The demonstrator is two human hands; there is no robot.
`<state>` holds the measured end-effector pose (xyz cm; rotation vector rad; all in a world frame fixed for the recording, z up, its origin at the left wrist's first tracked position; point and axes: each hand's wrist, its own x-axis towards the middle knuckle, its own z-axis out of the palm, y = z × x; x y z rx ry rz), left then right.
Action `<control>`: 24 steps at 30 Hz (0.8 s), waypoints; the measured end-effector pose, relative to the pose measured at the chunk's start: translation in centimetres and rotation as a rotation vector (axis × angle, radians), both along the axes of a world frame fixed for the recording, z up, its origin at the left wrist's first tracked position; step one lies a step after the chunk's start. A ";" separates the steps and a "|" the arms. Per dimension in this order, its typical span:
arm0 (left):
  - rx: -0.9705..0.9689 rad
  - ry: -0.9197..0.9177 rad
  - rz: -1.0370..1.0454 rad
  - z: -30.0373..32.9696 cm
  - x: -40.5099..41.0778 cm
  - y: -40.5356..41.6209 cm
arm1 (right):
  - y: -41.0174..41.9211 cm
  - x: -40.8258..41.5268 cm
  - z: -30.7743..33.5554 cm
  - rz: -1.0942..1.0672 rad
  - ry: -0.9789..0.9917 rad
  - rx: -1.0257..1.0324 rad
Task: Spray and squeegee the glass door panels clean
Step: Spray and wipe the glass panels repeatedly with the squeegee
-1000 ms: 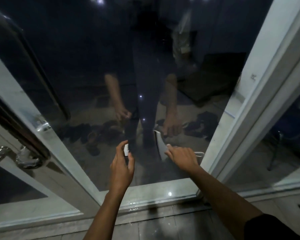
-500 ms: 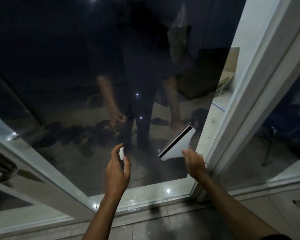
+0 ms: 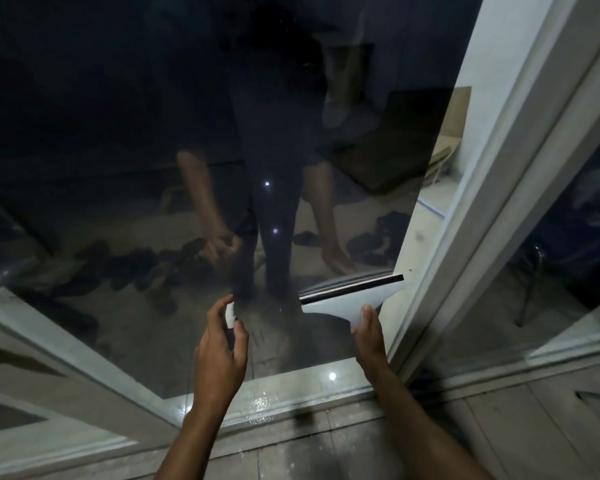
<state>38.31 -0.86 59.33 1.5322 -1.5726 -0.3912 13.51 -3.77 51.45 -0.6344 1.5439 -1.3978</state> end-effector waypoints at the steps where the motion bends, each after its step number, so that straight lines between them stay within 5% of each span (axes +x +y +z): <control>1: 0.004 0.002 0.003 0.0 0.0 -0.1 | -0.3 -0.2 -0.1 0.007 -0.009 0.010; 8: 0.025 0.006 0.002 -0.5 0.1 1.2 | 2.6 -1.7 -3.4 0.154 0.173 0.190; 18: 0.092 0.079 -0.037 -0.3 -0.6 4.1 | 3.1 -3.9 -3.7 0.022 0.148 0.272; 24: 0.112 0.109 -0.143 -1.6 -2.8 5.9 | 8.0 -6.6 -5.4 0.122 0.302 0.385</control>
